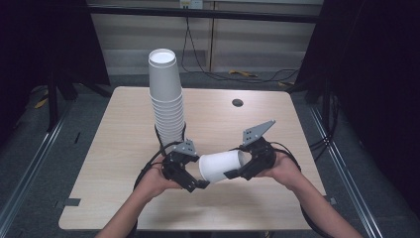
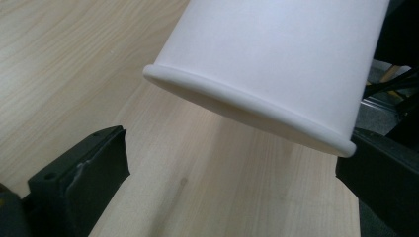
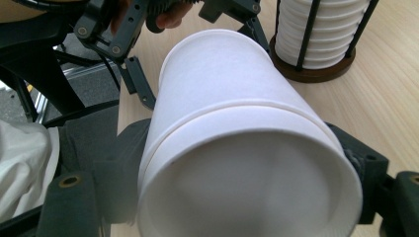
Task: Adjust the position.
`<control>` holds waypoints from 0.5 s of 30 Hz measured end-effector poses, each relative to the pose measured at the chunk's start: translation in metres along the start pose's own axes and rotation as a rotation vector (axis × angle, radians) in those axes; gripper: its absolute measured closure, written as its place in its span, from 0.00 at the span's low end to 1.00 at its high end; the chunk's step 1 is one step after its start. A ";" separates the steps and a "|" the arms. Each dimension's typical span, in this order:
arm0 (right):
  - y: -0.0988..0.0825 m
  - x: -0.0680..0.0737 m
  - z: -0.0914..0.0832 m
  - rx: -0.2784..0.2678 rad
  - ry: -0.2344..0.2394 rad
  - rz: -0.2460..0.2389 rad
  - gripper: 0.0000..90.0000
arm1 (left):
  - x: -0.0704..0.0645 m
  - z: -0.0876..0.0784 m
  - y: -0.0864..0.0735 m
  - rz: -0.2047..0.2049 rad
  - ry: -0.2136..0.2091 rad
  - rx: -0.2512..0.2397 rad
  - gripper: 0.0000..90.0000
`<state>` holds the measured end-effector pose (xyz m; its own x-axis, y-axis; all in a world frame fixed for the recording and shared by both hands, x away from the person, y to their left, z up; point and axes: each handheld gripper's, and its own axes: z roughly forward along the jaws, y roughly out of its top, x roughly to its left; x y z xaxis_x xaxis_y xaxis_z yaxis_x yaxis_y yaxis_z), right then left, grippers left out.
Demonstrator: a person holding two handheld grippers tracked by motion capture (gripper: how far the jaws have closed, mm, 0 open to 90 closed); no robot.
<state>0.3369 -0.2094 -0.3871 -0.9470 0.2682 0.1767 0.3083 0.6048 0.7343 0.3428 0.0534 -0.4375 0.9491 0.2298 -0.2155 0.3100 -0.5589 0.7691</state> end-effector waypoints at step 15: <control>-0.001 0.000 -0.001 -0.034 0.024 0.009 0.24 | -0.001 0.004 0.004 -0.015 -0.028 -0.037 0.00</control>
<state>0.3364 -0.2107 -0.3874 -0.9463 0.2548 0.1990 0.3139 0.5768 0.7542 0.3438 0.0472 -0.4368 0.9456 0.2155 -0.2439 0.3228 -0.5256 0.7871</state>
